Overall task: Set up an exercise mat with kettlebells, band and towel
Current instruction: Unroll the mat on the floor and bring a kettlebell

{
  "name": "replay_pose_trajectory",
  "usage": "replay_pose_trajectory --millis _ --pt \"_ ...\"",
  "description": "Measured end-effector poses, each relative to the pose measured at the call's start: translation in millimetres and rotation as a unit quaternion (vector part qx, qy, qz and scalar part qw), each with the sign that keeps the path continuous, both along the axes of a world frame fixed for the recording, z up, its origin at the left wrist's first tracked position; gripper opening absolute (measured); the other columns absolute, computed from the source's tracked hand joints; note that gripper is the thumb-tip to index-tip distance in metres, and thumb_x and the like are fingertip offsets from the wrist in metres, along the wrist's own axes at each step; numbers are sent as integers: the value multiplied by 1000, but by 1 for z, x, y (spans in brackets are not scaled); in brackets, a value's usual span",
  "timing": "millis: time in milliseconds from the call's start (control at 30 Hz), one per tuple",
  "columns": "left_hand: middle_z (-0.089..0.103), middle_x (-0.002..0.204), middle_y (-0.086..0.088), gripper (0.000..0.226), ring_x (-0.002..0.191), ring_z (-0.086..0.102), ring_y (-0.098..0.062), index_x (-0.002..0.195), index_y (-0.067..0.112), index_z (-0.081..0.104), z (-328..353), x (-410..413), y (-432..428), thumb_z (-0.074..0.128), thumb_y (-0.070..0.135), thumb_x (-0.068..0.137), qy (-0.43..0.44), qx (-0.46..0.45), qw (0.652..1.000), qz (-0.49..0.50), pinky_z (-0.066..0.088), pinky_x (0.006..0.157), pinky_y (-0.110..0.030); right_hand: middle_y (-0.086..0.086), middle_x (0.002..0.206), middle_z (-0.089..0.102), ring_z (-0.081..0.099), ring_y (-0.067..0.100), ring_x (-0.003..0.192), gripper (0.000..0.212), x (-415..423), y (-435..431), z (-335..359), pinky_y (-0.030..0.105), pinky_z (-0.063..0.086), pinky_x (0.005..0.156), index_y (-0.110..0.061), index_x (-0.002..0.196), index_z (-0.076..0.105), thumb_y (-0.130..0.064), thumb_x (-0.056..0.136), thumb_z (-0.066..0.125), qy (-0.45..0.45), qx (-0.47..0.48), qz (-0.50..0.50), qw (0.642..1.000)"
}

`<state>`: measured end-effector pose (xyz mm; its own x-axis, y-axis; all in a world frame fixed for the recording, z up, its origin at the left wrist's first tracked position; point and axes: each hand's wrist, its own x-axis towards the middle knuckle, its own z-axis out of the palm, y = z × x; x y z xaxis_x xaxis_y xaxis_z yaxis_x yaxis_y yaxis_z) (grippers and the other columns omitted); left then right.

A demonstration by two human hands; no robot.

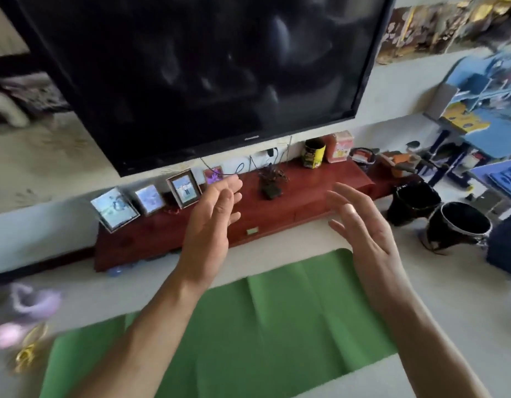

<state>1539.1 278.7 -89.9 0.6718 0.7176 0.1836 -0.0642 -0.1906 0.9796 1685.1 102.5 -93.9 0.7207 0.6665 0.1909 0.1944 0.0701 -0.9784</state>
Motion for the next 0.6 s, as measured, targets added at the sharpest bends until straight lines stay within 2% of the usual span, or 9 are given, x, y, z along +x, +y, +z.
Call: replay_pose_trajectory --millis 100,233,400,600 --pt "62 138 9 37 128 59 -5 129 35 57 4 -57 17 37 46 99 -3 11 998 63 51 105 -38 -5 136 65 58 7 130 44 -35 41 3 36 47 113 -24 139 55 -36 97 47 13 12 73 997" --pt "64 137 8 39 127 60 -7 130 29 59 -1 -146 35 39 42 100 -6 17 987 161 52 105 -39 -4 135 65 59 7 130 45 -102 93 7 26 44 113 -22 139 54 -34 97 47 24 15 176 984" --pt "64 135 9 35 126 61 -8 127 32 59 -3 -275 47 39 40 100 -16 18 966 259 52 104 -40 -5 135 66 59 3 128 48 -213 148 7 32 47 112 -21 138 56 -39 94 48 26 2 263 964" --pt "64 136 5 53 126 61 -9 134 23 60 -6 -441 70 44 55 95 -29 14 933 357 52 105 -44 -5 133 66 60 3 127 50 -363 199 10 30 47 111 -22 138 57 -41 92 49 22 -10 329 944"
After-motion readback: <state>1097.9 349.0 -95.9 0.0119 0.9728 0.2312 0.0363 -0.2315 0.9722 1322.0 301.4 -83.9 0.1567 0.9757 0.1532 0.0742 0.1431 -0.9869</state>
